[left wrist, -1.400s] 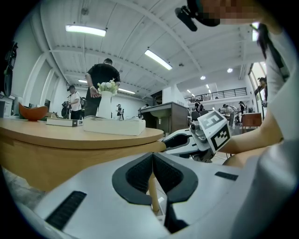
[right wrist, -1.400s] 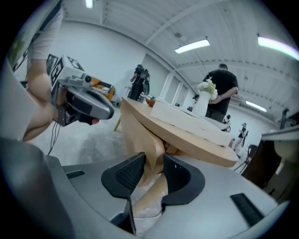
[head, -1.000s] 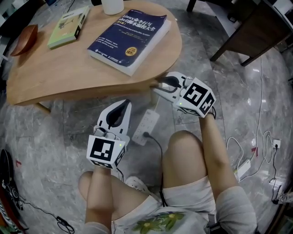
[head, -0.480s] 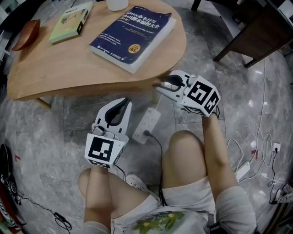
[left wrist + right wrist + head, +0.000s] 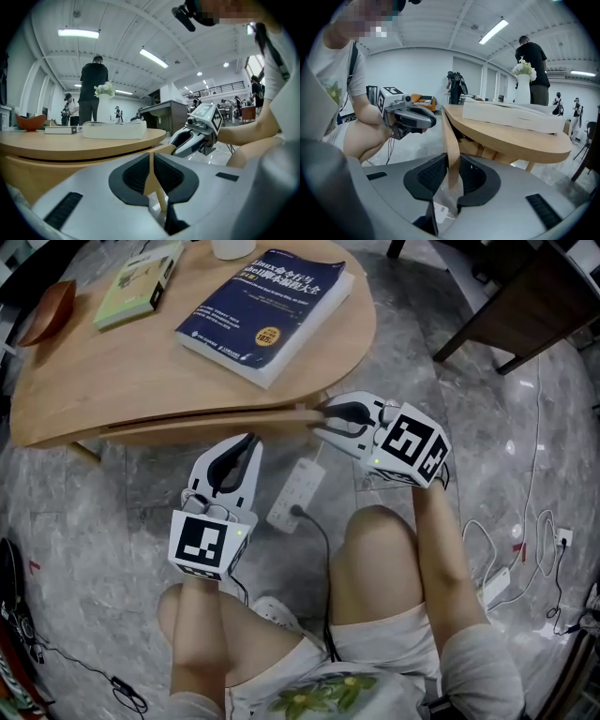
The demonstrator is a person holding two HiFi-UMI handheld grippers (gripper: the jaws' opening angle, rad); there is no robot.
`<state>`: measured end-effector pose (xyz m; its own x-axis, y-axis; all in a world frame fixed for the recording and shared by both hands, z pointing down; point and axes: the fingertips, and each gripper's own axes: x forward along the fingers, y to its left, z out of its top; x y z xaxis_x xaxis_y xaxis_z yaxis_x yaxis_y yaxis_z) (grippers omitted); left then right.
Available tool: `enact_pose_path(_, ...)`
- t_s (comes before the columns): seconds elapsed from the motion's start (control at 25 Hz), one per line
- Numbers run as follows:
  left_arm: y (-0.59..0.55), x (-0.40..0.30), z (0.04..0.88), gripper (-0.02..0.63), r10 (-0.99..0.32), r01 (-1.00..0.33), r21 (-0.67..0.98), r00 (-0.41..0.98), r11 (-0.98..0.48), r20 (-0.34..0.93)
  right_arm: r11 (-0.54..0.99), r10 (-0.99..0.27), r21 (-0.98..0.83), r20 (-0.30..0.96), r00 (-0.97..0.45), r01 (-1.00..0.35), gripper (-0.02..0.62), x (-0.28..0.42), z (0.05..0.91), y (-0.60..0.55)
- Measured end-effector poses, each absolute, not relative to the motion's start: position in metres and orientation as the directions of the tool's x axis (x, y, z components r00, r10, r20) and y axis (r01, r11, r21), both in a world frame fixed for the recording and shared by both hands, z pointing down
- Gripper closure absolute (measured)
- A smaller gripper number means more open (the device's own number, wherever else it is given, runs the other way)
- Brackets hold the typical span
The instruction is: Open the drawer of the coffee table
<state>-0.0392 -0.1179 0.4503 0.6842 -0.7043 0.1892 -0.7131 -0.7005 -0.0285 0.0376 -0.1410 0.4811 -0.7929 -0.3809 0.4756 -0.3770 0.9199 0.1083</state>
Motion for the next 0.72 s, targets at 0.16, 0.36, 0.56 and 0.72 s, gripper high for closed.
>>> enact_pose_path(0.16, -0.123, -0.043, 0.446, 0.547, -0.736, -0.731, -0.114, 0.647, -0.673, 0.198, 0.918, -0.383, 0.109, 0.491, -0.783, -0.381, 0.505, 0.038, 0.482, -0.141)
enact_pose_path(0.36, -0.135, -0.056, 0.439, 0.458, -0.767, -0.744, -0.19, 0.61, -0.641, 0.198, 0.918, -0.38, 0.097, 0.49, -0.785, -0.384, 0.505, 0.038, 0.482, -0.139)
enact_pose_path(0.56, -0.135, -0.066, 0.441, 0.444, -0.757, -0.652, -0.386, 0.58, -0.653, 0.301, 0.921, -0.372, 0.088, 0.48, -0.794, -0.379, 0.506, 0.036, 0.482, -0.13)
enact_pose_path(0.72, -0.129, -0.063, 0.441, 0.418, -0.718, -0.525, -0.494, 0.567, -0.693, 0.404, 0.918, -0.38, 0.096, 0.485, -0.787, -0.384, 0.505, 0.036, 0.482, -0.129)
